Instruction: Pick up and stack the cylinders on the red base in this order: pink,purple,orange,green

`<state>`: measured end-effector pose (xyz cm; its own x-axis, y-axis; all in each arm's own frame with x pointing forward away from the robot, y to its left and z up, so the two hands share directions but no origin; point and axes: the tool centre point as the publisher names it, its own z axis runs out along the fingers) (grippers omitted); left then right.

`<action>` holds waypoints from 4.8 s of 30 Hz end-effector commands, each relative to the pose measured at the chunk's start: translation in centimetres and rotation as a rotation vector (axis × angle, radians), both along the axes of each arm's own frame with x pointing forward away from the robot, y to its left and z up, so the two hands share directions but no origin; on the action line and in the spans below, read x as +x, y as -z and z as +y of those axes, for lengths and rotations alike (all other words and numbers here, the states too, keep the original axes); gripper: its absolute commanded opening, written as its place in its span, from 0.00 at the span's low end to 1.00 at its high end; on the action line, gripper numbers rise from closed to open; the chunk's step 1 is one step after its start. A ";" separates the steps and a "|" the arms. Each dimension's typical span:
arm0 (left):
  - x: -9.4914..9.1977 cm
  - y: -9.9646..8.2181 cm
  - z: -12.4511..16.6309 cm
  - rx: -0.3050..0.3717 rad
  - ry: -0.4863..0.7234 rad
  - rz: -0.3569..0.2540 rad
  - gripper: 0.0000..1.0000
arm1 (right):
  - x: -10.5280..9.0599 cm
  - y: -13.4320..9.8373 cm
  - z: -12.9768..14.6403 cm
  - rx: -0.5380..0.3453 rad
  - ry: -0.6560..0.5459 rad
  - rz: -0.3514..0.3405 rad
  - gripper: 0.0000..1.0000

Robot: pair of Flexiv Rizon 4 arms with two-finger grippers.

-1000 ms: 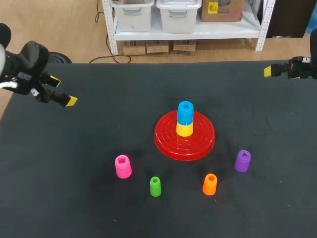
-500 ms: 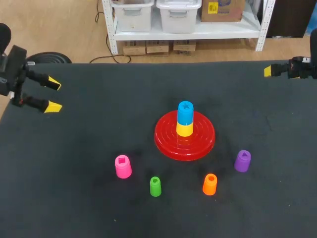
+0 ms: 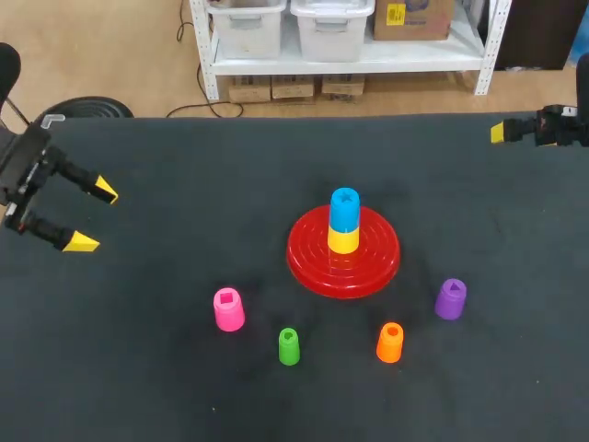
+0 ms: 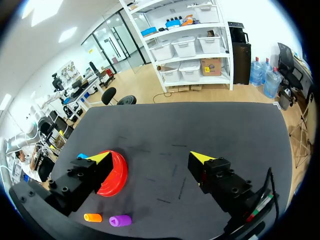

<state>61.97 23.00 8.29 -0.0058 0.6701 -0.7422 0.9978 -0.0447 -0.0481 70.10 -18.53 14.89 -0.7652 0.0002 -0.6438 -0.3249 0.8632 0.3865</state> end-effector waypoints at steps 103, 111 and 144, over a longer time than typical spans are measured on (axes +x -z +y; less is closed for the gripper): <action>-4.3 0.0 0.2 -0.109 -0.060 0.044 1.00 | -6.3 -5.0 25.9 -0.632 -0.913 -0.079 1.00; -4.3 0.0 0.2 -0.109 -0.060 0.044 1.00 | -9.8 -3.3 31.8 -0.684 -1.117 -0.075 1.00; -4.3 0.0 0.2 -0.109 -0.060 0.044 1.00 | -16.6 3.5 39.1 -0.730 -1.383 0.013 1.00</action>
